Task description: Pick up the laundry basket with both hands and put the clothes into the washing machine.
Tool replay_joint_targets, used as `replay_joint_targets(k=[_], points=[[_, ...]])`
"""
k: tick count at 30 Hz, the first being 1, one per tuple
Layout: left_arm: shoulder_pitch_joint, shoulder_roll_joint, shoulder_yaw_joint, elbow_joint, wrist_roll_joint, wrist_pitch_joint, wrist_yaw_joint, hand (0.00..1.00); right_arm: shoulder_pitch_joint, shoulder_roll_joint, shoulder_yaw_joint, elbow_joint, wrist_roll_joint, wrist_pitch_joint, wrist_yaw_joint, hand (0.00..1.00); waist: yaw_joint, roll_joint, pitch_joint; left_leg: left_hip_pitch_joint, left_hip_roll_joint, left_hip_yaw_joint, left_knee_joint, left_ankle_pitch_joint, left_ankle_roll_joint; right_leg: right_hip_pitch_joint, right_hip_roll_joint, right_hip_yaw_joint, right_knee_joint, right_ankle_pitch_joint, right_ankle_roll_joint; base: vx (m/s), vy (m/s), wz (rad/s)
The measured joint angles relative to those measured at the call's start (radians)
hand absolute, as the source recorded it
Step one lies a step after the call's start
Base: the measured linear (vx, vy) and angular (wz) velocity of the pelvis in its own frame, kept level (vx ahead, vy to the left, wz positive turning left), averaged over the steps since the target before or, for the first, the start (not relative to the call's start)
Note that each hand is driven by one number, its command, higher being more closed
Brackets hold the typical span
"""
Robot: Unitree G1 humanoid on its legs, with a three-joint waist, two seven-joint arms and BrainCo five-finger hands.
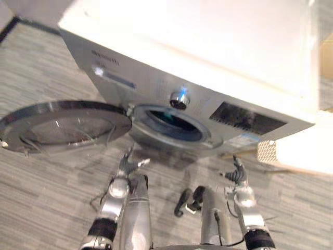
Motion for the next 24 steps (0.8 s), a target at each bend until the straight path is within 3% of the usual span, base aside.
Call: replay_joint_targets(k=[4,9,13,15,16,17,18,19,20,21,23,24], points=[[0.042,-0.023,0.058,0.12,-0.006,-0.003,-0.018,0.0,0.037,0.02,-0.03,0.104,0.009,0.001,0.018,0.0,-0.001,0.023,-0.089,0.196,0.023,0.112,-0.234,0.069,0.016,0.164,0.057,0.036,-0.313,0.148,0.033,0.15,0.124,-0.48],[0.035,-0.061,0.078,0.217,-0.002,-0.024,-0.017,0.0,0.014,0.006,-0.086,0.227,0.009,0.0,0.019,0.0,-0.003,0.059,-0.151,0.371,-0.008,0.259,-0.429,0.121,0.039,0.272,0.072,0.142,-0.571,0.299,0.065,0.13,0.104,-0.64],[0.023,-0.057,0.096,0.235,-0.012,-0.029,-0.012,0.0,-0.023,-0.009,-0.076,0.275,0.007,0.003,0.019,0.0,-0.003,0.063,-0.149,0.378,-0.005,0.322,-0.392,0.119,0.042,0.214,0.077,0.172,-0.505,0.334,0.06,0.01,0.055,-0.58],[0.027,-0.06,0.134,0.239,-0.031,-0.029,-0.007,0.0,-0.07,-0.013,-0.062,0.292,0.004,0.007,0.019,0.0,0.004,0.052,-0.134,0.363,-0.031,0.316,-0.364,0.108,0.073,0.17,0.065,0.166,-0.459,0.382,0.046,-0.16,0.092,-0.76],[0.034,-0.064,0.139,0.24,-0.038,-0.032,-0.004,0.0,-0.082,-0.031,-0.061,0.293,0.001,0.009,0.019,0.0,0.01,0.073,-0.138,0.368,-0.028,0.316,-0.39,0.102,0.103,0.172,0.071,0.171,-0.46,0.371,0.052,-0.2,0.112,-0.61],[0.029,-0.065,0.152,0.244,-0.039,-0.04,0.003,0.0,-0.097,-0.038,-0.054,0.296,-0.001,0.014,0.019,0.0,0.01,0.065,-0.123,0.373,-0.029,0.348,-0.383,0.081,0.106,0.138,0.037,0.16,-0.279,0.266,0.046,-0.14,0.065,0.0],[0.036,-0.059,0.174,0.236,-0.041,-0.05,0.011,0.0,-0.094,-0.041,-0.038,0.314,-0.002,0.017,0.02,0.0,0.02,0.053,-0.116,0.358,-0.045,0.348,-0.332,0.079,0.117,0.136,-0.008,0.164,-0.022,0.156,0.086,-0.1,0.022,0.22],[0.041,-0.058,0.184,0.232,-0.042,-0.048,0.013,0.0,-0.093,-0.038,-0.034,0.319,-0.002,0.017,0.02,0.0,0.03,0.049,-0.118,0.348,-0.045,0.348,-0.308,0.079,0.117,0.155,-0.009,0.166,0.029,0.147,0.101,-0.11,-0.097,0.27],[0.064,-0.062,0.203,0.209,-0.044,-0.047,0.023,0.0,-0.106,-0.035,-0.019,0.336,-0.002,0.016,0.019,0.0,0.059,0.042,-0.122,0.319,-0.041,0.353,-0.267,0.079,0.117,0.197,-0.003,0.181,0.011,0.139,0.11,-0.2,-0.132,-0.21],[0.078,-0.069,0.213,0.194,-0.05,-0.047,0.031,0.0,-0.142,-0.043,-0.003,0.354,-0.001,0.016,0.019,0.0,0.082,0.051,-0.125,0.277,-0.023,0.355,-0.239,0.082,0.116,0.219,0.039,0.195,-0.109,0.096,0.11,-0.25,-0.109,-0.34],[0.085,-0.11,0.209,0.194,-0.053,-0.045,0.037,0.0,-0.199,-0.066,0.0,0.368,0.003,0.01,0.016,0.0,0.1,0.105,-0.131,0.206,0.012,0.352,-0.27,0.118,0.1,0.254,0.11,0.174,-0.334,0.093,0.092,-0.25,-0.08,-0.33],[0.083,-0.119,0.201,0.195,-0.054,-0.045,0.039,0.0,-0.21,-0.072,0.0,0.369,0.004,0.007,0.016,0.0,0.102,0.113,-0.124,0.186,0.013,0.351,-0.277,0.131,0.094,0.262,0.119,0.164,-0.392,0.091,0.057,-0.31,-0.094,0.06]])
